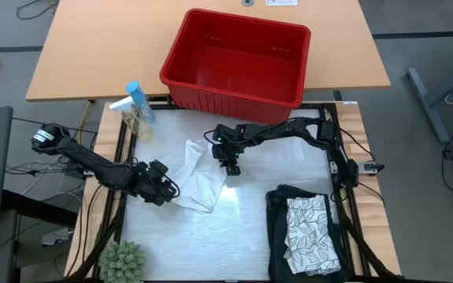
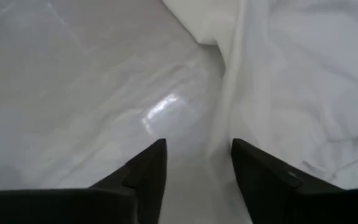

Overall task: Fold Laundry from Bin
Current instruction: Fold the white boxer from the red laundry bin

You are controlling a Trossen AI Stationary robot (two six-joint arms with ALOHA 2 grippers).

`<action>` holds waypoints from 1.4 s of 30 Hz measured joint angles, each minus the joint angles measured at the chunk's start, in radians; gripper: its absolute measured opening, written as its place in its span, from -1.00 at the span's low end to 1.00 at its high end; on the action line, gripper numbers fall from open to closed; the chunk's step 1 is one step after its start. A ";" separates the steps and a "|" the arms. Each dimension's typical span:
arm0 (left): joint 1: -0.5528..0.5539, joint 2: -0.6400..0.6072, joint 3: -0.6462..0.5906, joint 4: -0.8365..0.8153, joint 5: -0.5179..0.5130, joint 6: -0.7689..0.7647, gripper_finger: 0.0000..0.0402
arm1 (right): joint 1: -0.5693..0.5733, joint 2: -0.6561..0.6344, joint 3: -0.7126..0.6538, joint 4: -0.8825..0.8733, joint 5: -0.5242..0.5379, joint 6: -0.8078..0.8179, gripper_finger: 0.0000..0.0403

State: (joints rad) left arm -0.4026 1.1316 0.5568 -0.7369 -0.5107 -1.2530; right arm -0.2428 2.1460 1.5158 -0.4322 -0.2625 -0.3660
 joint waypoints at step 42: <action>0.000 0.000 0.000 0.013 -0.009 0.010 -1.00 | 0.023 -0.027 0.096 0.174 0.160 -0.323 0.03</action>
State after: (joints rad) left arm -0.4026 1.1315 0.5571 -0.7244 -0.5201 -1.2434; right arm -0.2199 2.1186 1.6117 -0.2586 -0.1024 -0.6888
